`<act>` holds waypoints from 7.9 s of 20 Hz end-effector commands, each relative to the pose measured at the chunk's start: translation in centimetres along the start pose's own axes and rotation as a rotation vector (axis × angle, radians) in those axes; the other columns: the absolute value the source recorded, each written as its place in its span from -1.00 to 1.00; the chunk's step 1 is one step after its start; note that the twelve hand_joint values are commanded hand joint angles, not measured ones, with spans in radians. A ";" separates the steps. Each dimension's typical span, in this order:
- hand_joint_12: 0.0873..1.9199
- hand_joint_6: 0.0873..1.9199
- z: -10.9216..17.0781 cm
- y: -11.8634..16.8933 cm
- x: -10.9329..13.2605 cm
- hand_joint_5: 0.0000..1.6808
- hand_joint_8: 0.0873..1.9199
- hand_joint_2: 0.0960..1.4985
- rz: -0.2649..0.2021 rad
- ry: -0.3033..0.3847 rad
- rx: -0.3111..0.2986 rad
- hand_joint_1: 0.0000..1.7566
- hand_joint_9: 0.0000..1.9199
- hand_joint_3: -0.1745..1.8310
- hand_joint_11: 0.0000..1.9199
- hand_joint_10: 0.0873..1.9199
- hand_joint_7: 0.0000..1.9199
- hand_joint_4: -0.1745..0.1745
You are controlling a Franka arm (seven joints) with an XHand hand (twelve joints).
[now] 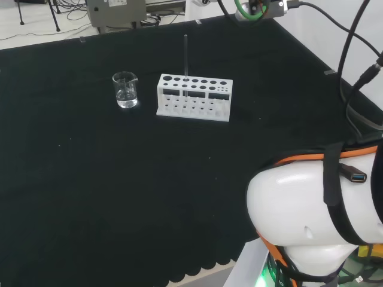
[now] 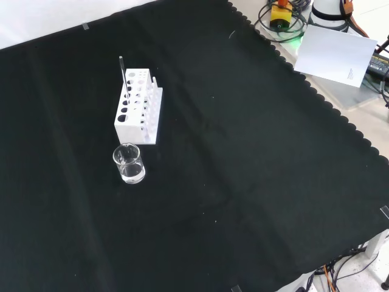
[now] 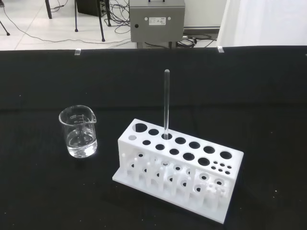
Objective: Take the glass rod from the white test tube rack.
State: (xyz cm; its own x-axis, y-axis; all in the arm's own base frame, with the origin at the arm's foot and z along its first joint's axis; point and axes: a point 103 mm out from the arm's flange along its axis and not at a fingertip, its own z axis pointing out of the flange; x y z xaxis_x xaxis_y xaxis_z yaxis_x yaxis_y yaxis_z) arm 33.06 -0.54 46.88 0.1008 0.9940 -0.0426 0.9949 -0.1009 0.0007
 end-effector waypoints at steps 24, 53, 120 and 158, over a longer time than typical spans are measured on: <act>0.36 -1.00 5.6 14.6 5.2 -0.72 -0.18 0.44 -0.091 0.015 0.048 -0.32 -0.39 -0.95 -0.54 -0.23 -0.71 -0.85; 0.33 -1.00 10.0 21.7 0.4 -0.60 -0.14 0.49 -0.031 0.000 0.098 -0.31 -0.22 -1.00 -0.41 -0.21 -0.48 -0.92; 0.22 -0.33 19.0 24.9 1.0 -0.59 0.09 0.51 -0.056 -0.002 0.179 -0.25 0.23 -1.00 0.18 0.18 -0.18 -1.00; -0.53 -0.29 20.4 25.4 2.7 0.19 0.03 0.43 -0.059 0.016 -0.006 0.43 0.77 -0.86 0.83 -0.29 0.18 -1.00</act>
State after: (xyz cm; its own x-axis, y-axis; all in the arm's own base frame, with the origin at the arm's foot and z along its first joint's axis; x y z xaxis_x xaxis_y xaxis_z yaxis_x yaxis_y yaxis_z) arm 58.52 -2.61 25.69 0.0467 0.9978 -0.0463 0.9967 -0.0496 -0.0641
